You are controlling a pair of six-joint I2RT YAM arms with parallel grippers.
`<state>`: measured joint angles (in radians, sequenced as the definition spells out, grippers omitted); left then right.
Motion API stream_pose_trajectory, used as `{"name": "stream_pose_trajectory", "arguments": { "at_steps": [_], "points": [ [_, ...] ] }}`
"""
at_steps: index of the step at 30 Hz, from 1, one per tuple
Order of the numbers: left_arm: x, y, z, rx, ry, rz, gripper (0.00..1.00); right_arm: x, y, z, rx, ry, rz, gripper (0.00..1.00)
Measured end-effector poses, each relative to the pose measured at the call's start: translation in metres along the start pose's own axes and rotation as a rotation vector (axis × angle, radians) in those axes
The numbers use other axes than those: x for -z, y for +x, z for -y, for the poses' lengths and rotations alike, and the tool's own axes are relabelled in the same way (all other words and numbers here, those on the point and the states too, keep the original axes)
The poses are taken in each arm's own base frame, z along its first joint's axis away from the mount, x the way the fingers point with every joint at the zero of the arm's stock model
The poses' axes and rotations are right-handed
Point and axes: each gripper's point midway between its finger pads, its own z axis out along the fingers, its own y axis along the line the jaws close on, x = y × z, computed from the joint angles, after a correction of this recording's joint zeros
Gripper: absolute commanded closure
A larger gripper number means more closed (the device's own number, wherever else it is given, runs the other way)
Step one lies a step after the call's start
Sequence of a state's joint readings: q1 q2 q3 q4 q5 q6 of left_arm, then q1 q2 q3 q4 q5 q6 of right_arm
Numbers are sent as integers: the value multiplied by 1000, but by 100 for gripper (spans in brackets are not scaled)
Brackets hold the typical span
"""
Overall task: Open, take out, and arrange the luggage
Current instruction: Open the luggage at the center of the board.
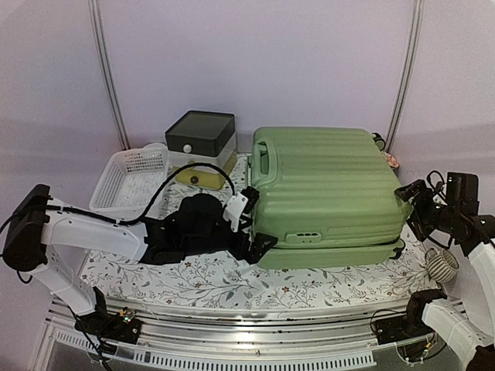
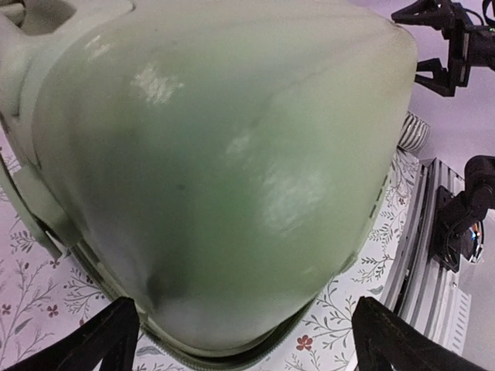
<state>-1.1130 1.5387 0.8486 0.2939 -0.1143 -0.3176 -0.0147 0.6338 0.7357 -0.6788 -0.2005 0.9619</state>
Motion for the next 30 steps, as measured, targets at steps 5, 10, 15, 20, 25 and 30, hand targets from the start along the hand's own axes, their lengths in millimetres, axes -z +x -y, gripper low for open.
{"name": "stream_pose_trajectory", "arguments": {
  "at_steps": [5, 10, 15, 20, 25, 30],
  "points": [
    [0, -15, -2, -3, -14, 29, 2, 1, 3, -11, 21, -51, -25, 5],
    [8, -23, -4, -11, -27, 43, 2, 4, -3, -31, 43, -115, -23, 5],
    [27, -45, 0, -13, -21, 106, 2, 10, -13, -52, 73, -161, -6, 5],
    [33, -41, -3, -15, -32, 104, 2, 17, -21, -69, 99, -206, 22, 5],
    [33, -33, 1, -51, -44, 88, 2, 19, -25, -80, 111, -234, 24, 5],
    [30, -20, 12, -157, -110, 77, 2, 21, -29, -91, 119, -263, 28, 5]
  ]
}}
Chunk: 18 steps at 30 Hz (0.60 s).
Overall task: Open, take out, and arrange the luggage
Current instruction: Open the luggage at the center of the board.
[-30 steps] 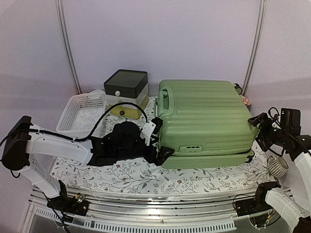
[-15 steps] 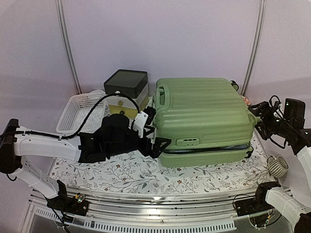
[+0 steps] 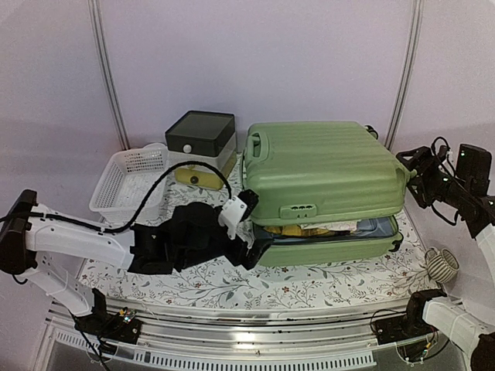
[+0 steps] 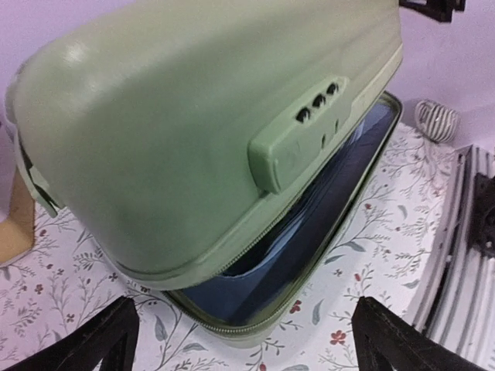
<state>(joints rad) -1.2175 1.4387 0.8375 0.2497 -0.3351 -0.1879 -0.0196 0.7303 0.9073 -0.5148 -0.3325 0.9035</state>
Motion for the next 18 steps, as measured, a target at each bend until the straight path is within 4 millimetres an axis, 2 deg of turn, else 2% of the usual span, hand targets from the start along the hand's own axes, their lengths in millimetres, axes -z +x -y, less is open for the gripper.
{"name": "stream_pose_trajectory", "arguments": {
  "at_steps": [3, 6, 12, 18],
  "points": [
    [-7, 14, 5, -120, -115, -23, 2, -1, -3, -5, 5, -18, 3, 5],
    [-12, 16, 8, -228, -224, -29, 2, -2, -3, -7, 8, -29, 1, 5],
    [-13, -10, 1, -400, -433, 53, 2, -2, -4, -10, 8, -32, 1, 5],
    [-24, -30, 3, -530, -529, 119, 2, -2, -10, -19, 17, -54, 13, 5]
  ]
}}
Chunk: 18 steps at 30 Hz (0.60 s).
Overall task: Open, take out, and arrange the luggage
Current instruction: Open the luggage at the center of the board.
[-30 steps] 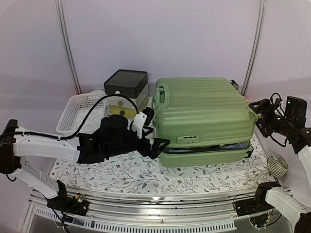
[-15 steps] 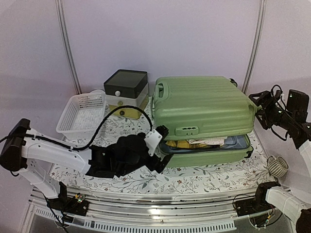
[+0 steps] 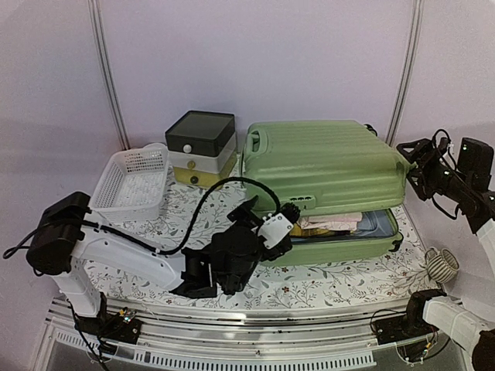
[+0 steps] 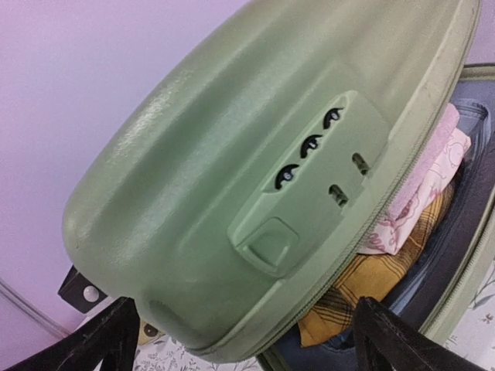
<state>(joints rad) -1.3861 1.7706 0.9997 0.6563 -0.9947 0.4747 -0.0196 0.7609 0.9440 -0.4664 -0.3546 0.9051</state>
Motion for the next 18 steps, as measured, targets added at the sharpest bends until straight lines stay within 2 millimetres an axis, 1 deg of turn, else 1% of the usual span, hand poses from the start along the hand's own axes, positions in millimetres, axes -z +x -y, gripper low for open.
{"name": "stream_pose_trajectory", "arguments": {
  "at_steps": [6, 10, 13, 18],
  "points": [
    [-9, -4, 17, -94, -5, 35, 2, 0, -4, -5, 5, -11, 7, 5],
    [-15, -19, 21, -132, -29, 76, 2, -1, -6, -7, 8, -18, 11, 5],
    [-19, -26, 24, -182, -56, 101, 2, -2, -6, -8, 8, -19, 11, 5],
    [-31, -24, 34, -286, -97, 114, 2, -2, -7, -9, 9, -22, 12, 5]
  ]
}}
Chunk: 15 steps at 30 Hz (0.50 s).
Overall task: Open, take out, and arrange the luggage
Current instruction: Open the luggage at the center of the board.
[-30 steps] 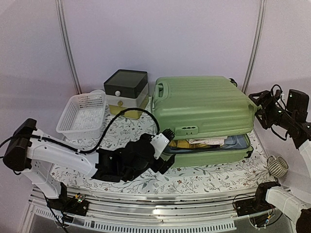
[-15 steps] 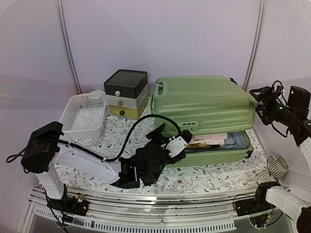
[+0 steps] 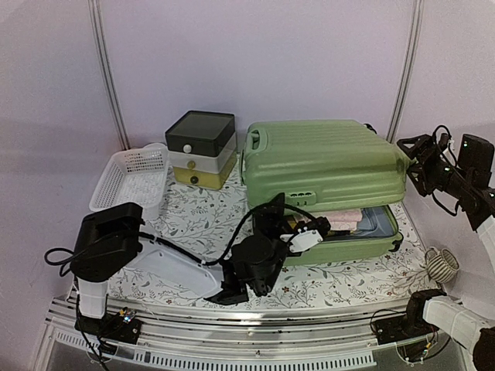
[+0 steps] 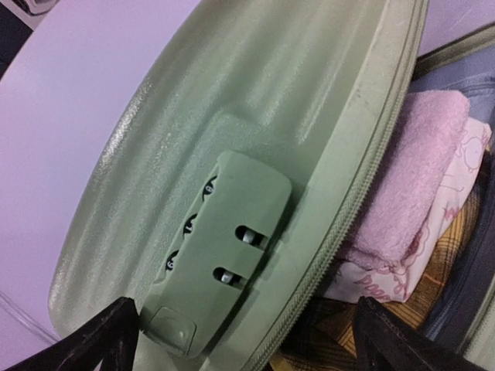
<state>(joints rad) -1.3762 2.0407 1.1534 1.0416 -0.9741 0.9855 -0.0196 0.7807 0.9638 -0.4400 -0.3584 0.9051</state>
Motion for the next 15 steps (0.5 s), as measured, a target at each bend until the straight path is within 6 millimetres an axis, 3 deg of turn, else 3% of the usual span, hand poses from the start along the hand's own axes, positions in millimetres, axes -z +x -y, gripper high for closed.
{"name": "stream_pose_trajectory", "arguments": {
  "at_steps": [8, 15],
  "points": [
    [-10, -4, 8, -130, -69, 26, 2, -1, 0, 1, -1, 4, 2, 5],
    [-21, -5, 3, -154, -81, 42, 2, -2, -4, -5, 3, -6, 4, 5]
  ]
}}
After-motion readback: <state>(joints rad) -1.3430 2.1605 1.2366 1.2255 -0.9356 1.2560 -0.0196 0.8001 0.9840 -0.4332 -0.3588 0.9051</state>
